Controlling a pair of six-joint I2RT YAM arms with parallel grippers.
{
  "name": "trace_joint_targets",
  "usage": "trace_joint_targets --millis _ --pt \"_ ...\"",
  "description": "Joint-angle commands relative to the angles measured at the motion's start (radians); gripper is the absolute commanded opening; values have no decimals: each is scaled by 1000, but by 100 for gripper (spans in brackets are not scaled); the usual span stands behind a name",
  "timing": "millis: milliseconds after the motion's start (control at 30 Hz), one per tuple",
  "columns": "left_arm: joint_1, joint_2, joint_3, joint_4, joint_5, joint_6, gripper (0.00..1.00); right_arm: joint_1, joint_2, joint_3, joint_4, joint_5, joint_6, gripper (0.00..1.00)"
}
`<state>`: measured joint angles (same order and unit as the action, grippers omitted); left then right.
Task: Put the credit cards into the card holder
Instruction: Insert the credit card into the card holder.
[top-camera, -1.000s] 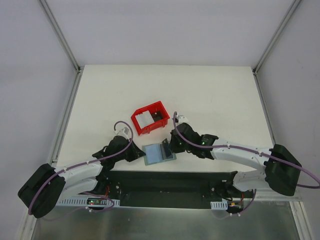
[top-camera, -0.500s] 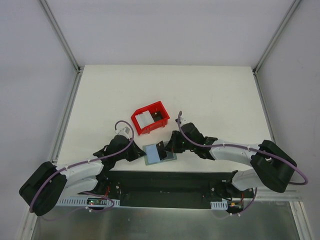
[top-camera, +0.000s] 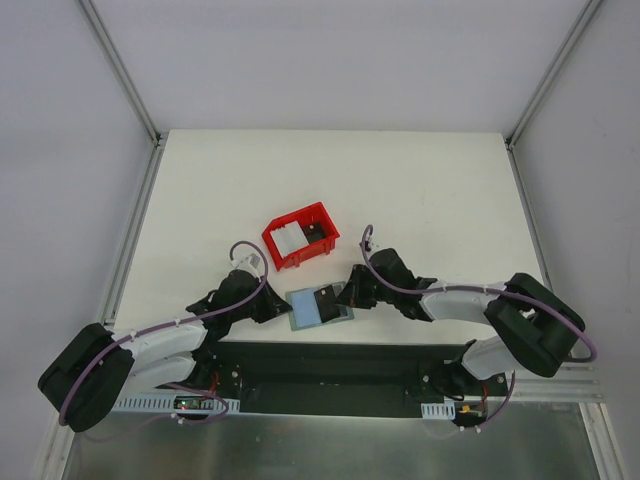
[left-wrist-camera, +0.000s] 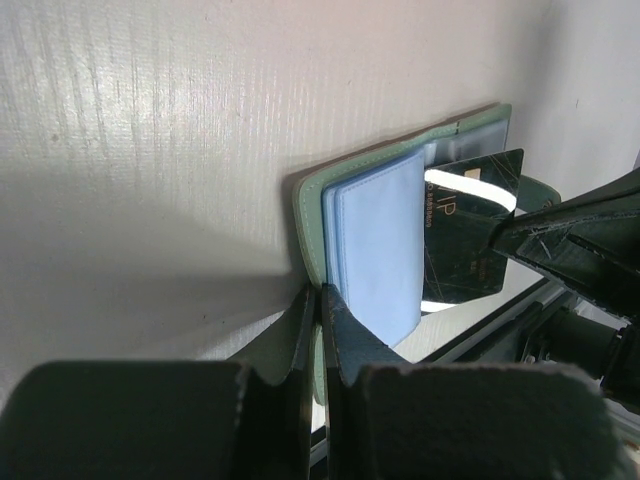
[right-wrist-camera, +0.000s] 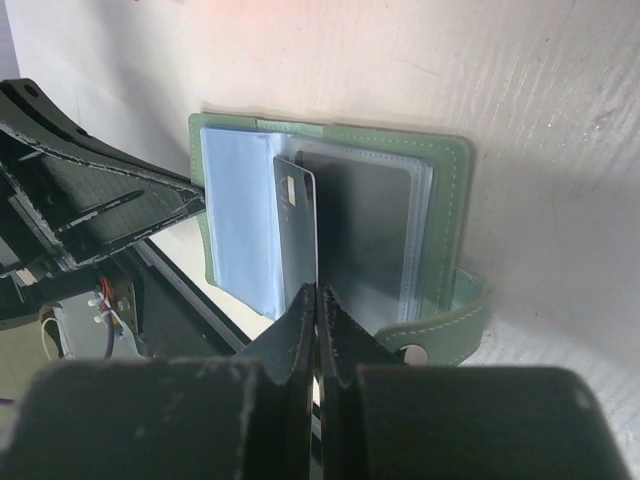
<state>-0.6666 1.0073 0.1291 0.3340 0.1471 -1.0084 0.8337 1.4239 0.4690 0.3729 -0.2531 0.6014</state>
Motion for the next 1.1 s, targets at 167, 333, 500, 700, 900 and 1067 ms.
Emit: trace_joint_targets --millis 167,333,500,700,900,1067 --pt "1 -15 -13 -52 -18 8 0 -22 24 2 109 -54 21 0" --pt "1 -4 -2 -53 -12 13 0 -24 87 26 112 -63 21 0" --pt "1 -4 0 -52 -14 16 0 -24 118 22 119 -67 29 0" --pt "1 -1 -5 -49 -15 14 0 -34 132 36 120 -60 24 0" --pt "1 -7 -8 -46 -14 13 0 -47 124 46 118 -34 12 0" --pt "1 -6 -6 -46 -15 14 0 -35 124 36 115 -25 57 0"
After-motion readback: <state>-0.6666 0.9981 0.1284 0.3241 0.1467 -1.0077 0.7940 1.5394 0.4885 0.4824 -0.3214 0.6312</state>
